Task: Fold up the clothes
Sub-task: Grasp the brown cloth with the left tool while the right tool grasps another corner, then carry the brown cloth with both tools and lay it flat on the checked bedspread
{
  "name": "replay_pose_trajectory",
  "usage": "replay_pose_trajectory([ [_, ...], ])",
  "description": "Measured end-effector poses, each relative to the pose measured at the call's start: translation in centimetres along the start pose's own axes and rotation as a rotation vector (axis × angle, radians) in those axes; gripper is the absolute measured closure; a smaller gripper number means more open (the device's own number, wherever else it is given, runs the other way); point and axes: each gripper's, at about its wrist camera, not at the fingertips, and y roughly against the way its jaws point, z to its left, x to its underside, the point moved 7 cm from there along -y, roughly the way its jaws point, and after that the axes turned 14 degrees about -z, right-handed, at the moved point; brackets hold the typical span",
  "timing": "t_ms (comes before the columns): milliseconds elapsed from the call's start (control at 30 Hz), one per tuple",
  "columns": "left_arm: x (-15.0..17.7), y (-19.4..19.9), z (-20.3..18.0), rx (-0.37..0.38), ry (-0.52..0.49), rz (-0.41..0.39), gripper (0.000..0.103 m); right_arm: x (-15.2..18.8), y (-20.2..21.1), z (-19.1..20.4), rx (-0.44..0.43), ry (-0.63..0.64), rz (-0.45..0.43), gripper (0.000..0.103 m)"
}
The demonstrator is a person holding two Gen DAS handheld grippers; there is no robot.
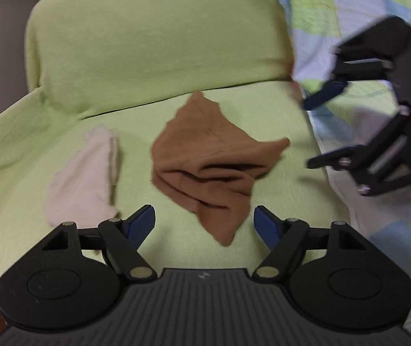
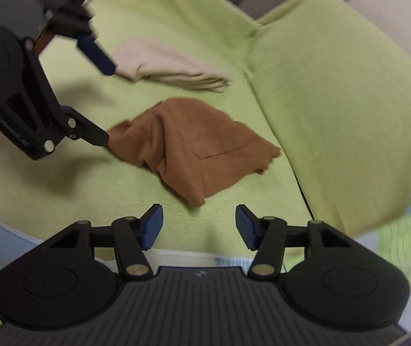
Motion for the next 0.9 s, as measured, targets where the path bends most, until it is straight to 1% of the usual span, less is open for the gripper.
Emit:
replay_pose_trajectory([
  [33,0.2,-0.3,-0.1,0.003,-0.005,0.003,0.042,0.1,-0.7,0.2,-0.013,0.018,0.006,0.059],
  [67,0.2,-0.6,-0.3,0.008,-0.005,0.005,0.048,0.2,-1.4,0.4,-0.023,0.035,0.012,0.06],
  [133,0.4,-1.3,-0.6,0.033,-0.001,0.006,0.07,0.1,-2.4,0.6,-0.033,0.066,0.01,0.06],
  [167,0.4,-1.4,-0.8,0.039,-0.005,0.003,0.075,0.1,-2.7,0.6,-0.036,0.071,0.008,0.06],
  [200,0.4,-1.6,-0.9,0.049,-0.012,-0.003,0.088,0.1,-3.0,0.7,-0.038,0.076,0.006,0.06],
  [233,0.4,-1.7,-0.9,0.051,-0.014,-0.004,0.094,0.1,-3.3,0.8,-0.04,0.08,0.005,0.066],
  [267,0.2,-1.7,-0.9,0.051,-0.018,-0.003,0.096,0.2,-3.6,1.0,-0.047,0.091,0.009,0.097],
  [300,0.0,-1.5,-0.7,0.05,-0.022,-0.005,0.096,0.3,-3.9,1.0,-0.042,0.1,0.02,0.102],
  [367,-0.9,-1.0,-0.2,0.042,-0.028,-0.023,0.097,0.0,-3.3,0.6,-0.017,0.096,0.01,0.103],
  [467,-3.1,0.5,0.6,0.037,-0.062,-0.062,0.097,-1.0,-0.4,-1.6,0.047,0.059,-0.032,0.103],
  [533,-5.2,2.4,1.0,0.04,-0.088,-0.104,0.097,-1.6,1.5,-3.1,0.079,0.026,-0.053,0.103],
  [667,-8.3,6.2,0.3,0.065,-0.135,-0.171,0.098,-2.8,7.9,-6.4,0.173,0.018,-0.079,0.103],
  [733,-9.5,8.5,-0.9,0.097,-0.151,-0.203,0.098,-3.0,10.8,-7.4,0.207,0.003,-0.087,0.103],
  [767,-9.7,9.1,-1.5,0.113,-0.149,-0.207,0.098,-3.0,13.0,-7.9,0.228,-0.022,-0.093,0.103],
  [833,-9.9,10.9,-3.6,0.164,-0.143,-0.211,0.098,-2.5,15.8,-8.0,0.246,-0.056,-0.087,0.103],
  [900,-9.7,12.9,-6.6,0.218,-0.155,-0.211,0.098,-1.3,18.9,-7.0,0.257,-0.074,-0.062,0.103],
])
